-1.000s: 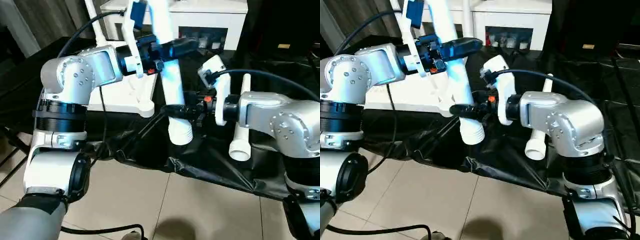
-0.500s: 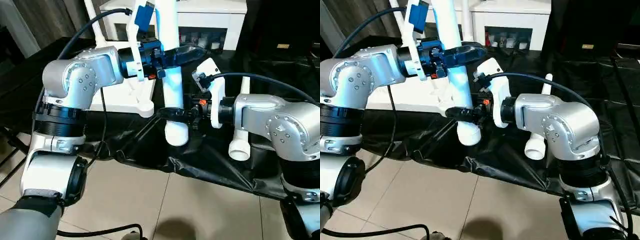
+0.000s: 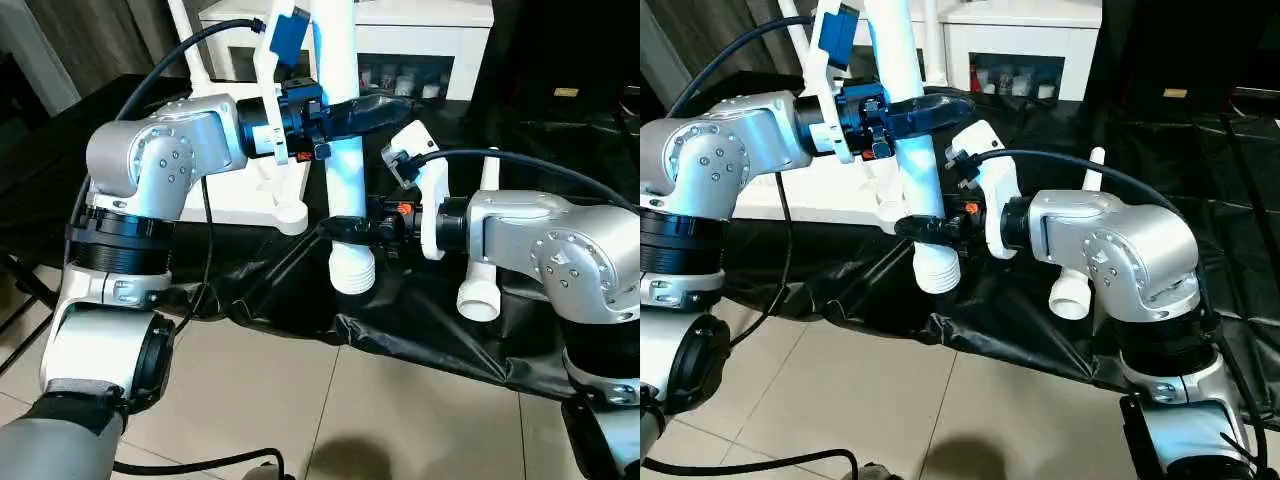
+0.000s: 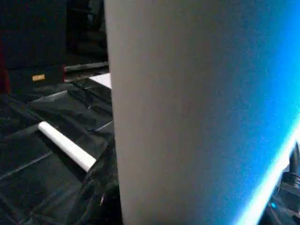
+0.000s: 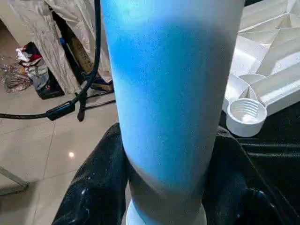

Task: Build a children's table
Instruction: Pick table leg

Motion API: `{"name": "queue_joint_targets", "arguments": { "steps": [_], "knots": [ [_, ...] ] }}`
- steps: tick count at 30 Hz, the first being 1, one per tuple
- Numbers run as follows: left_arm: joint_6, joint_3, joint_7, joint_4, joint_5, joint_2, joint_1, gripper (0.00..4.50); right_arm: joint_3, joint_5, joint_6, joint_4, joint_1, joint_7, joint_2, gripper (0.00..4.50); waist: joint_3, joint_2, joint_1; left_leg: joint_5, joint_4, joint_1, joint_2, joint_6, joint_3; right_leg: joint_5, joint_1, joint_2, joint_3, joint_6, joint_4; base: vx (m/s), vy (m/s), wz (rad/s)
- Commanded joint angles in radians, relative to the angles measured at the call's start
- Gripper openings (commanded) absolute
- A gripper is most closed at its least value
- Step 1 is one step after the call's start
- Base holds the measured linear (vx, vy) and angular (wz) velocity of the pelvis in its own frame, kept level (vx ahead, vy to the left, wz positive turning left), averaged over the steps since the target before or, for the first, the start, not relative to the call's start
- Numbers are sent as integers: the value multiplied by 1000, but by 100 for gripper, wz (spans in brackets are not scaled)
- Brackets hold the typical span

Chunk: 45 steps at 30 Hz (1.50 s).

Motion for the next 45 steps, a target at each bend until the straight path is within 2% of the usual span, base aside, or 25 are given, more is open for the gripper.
{"name": "queue_joint_targets", "arguments": {
  "steps": [1,3,4,5,7,8,12,16,19,20,23,24,30,32,33,34,36,38,39,42,43,45],
  "knots": [
    [-9,15,-5,-5,4,9,-6,163,7,20,25,-14,18,6,4,186,-82,-24,1,-20,-58,2,8,-26,3,-27,74,-56,33,-176,-63,0,0,0],
    [-16,17,22,0,19,6,-5,163,6,19,23,-14,24,5,3,186,-82,-31,0,-15,-58,2,7,-22,4,-16,75,-55,34,-176,-63,0,0,0],
    [-19,17,33,4,26,5,-5,198,6,18,22,-13,24,4,3,186,-81,-28,1,-15,-57,1,7,-21,4,-21,74,-56,34,-175,-63,0,0,0],
    [-16,27,60,28,34,2,-10,233,6,11,17,-6,25,-3,6,186,-81,-29,0,-16,-58,1,7,-21,4,-23,74,-56,33,-174,-63,0,0,0],
    [5,37,52,39,17,4,-12,239,5,7,15,-2,25,-9,9,185,-84,-21,1,-14,-55,3,6,-21,4,-22,74,-56,33,-174,-63,0,0,0],
    [15,32,35,32,12,12,-7,253,2,6,13,-2,27,-12,11,184,-83,-23,-1,-15,-56,2,6,-21,4,-20,75,-54,33,-172,-64,0,0,0],
    [29,33,28,22,2,16,2,280,-3,5,9,-6,34,-16,13,184,-83,-20,-3,-24,-57,5,7,-28,3,-18,73,-55,33,-178,-64,0,0,0],
    [43,45,33,13,-8,20,16,323,-30,5,3,-14,49,-37,23,184,-82,-19,-4,-31,-58,4,8,-30,3,-34,72,-55,33,-180,-65,0,0,0],
    [50,57,38,8,-14,26,29,337,-58,9,8,-21,61,-50,25,184,-82,-25,-5,-28,-58,4,8,-26,5,-35,73,-56,34,-178,-65,0,0,0],
    [54,63,40,4,-18,29,35,357,-71,11,10,-24,66,-56,25,184,-82,-24,-6,-29,-58,5,8,-25,5,-42,72,-55,33,-175,-66,0,0,0],
    [74,95,52,-8,-39,32,45,366,-98,13,10,-23,74,-72,25,184,-83,-16,-8,-26,-57,5,7,-29,4,-39,72,-54,33,-172,-66,0,0,0],
    [77,103,56,-10,-43,34,45,386,-105,13,8,-22,76,-76,24,184,-83,-16,-8,-28,-57,5,7,-31,4,-39,72,-54,33,-174,-66,0,0,0],
    [39,139,109,-31,-17,50,70,443,-157,-5,-16,0,84,-109,23,184,-82,-21,-9,-35,-58,6,7,-27,5,-53,72,-53,33,-168,-68,0,0,0],
    [30,149,126,-35,-9,49,75,449,-165,-9,-21,5,85,-115,23,184,-81,-21,-10,-33,-58,4,7,-28,5,-54,72,-53,33,-166,-69,0,0,0],
    [21,149,128,-62,1,62,94,450,-179,-26,-36,22,85,-134,21,184,-82,-31,-13,-31,-59,4,6,-26,7,-56,73,-52,33,-161,-71,0,0,0],
    [20,149,128,-74,3,67,102,450,-184,-31,-41,27,84,-140,20,184,-82,-28,-12,-28,-61,4,9,-28,4,-67,72,-56,32,-158,-67,0,0,0],
    [36,170,146,-157,-11,88,153,450,-228,-61,-74,63,73,-193,29,184,-83,-26,-17,-23,-61,5,11,-32,5,-73,69,-58,33,-158,-66,0,0,0],
    [36,187,166,-185,-12,91,173,450,-240,-76,-92,74,70,-214,32,184,-84,-22,-22,-23,-58,8,9,-32,8,-66,65,-53,32,-161,-67,0,0,0],
    [36,200,186,-207,-13,93,190,450,-248,-88,-105,79,70,-230,33,184,-81,-24,-26,-28,-58,6,8,-30,8,-67,66,-53,32,-163,-69,0,0,0],
    [1,252,293,-277,39,111,270,450,-278,-141,-167,115,71,-312,44,184,-80,-25,-39,-23,-60,2,7,-30,8,-62,70,-52,29,-159,-68,0,0,0],
    [-15,277,334,-289,61,113,296,450,-278,-171,-192,129,74,-346,42,184,-81,-20,-44,-25,-58,3,6,-29,8,-70,69,-50,28,-153,-69,0,0,0],
    [-80,334,418,-292,105,96,335,450,-281,-215,-229,157,80,-398,43,184,-79,-24,-54,-38,-59,2,1,-31,10,-100,71,-46,28,-141,-77,0,0,0]
  ]
}}
